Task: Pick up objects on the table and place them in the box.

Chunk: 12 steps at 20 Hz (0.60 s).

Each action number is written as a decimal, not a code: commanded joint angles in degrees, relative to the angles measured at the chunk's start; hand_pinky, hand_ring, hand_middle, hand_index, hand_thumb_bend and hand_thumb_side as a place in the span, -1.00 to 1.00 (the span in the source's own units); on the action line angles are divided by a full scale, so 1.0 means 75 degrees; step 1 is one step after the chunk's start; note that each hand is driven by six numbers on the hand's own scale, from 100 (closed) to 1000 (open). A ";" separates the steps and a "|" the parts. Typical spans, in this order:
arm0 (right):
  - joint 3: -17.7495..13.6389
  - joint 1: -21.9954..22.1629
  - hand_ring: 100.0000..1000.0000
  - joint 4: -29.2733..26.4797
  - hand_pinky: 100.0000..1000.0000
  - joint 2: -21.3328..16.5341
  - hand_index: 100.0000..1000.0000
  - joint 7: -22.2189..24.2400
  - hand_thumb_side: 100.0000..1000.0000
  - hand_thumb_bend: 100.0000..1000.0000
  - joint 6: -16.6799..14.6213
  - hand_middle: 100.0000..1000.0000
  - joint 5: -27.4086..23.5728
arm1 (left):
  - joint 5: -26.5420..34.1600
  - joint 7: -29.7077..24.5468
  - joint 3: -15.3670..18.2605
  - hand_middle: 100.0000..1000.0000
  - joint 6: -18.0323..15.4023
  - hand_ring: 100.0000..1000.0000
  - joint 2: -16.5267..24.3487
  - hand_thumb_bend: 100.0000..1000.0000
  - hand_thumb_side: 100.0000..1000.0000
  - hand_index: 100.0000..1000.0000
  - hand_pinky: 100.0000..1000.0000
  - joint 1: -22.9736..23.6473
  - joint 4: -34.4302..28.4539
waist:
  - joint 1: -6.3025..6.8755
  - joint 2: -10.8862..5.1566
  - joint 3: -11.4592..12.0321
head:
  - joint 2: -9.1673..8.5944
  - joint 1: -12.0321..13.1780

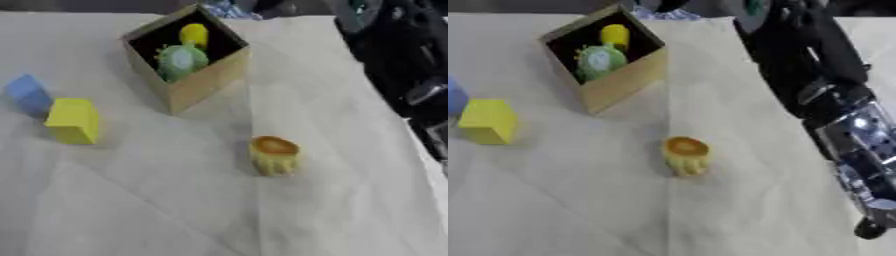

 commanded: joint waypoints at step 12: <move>0.1260 0.1791 0.68 -0.4181 0.77 -0.3239 0.70 0.1466 -0.40 -0.94 0.0811 0.47 -0.2776 | -0.0087 0.0073 0.0096 0.38 0.0023 0.39 0.0242 -0.48 0.29 0.61 0.69 0.0006 -0.0160 | 0.0008 -0.0266 -0.0300 | 0.0097 0.0328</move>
